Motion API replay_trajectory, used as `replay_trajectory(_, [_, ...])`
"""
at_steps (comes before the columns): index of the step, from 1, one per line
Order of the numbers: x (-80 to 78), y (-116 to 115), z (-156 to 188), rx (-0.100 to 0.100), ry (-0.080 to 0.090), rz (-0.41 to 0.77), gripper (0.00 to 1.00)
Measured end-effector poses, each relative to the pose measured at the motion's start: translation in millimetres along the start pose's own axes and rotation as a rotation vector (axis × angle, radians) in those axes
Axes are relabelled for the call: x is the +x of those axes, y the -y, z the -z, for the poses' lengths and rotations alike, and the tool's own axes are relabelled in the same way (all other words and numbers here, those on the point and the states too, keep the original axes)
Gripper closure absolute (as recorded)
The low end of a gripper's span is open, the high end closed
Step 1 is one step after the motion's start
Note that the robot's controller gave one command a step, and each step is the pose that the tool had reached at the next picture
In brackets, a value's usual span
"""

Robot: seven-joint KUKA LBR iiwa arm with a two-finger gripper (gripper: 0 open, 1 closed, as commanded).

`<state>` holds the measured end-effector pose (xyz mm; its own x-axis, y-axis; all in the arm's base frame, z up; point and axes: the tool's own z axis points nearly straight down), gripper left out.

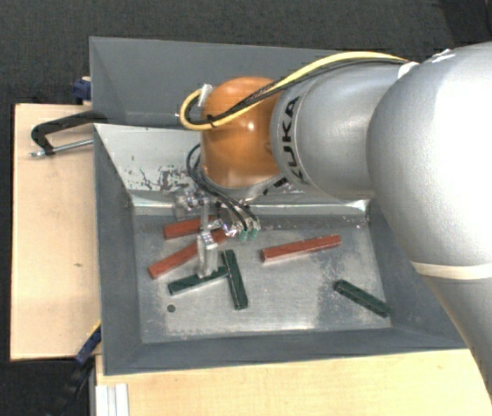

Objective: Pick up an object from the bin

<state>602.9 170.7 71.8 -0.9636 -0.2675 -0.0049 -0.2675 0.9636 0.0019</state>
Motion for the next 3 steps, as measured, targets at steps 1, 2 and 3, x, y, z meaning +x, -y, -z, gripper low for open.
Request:
replay_trajectory(1, [-1.0, -4.8, 1.9, 0.000, -0.001, -0.288, 0.00])
replay_trajectory(2, [-1.7, -1.2, 1.8, 0.000, 0.001, -0.001, 1.00])
replay_trajectory(3, [-1.7, -1.1, 1.8, 0.000, 0.001, -0.001, 1.00])
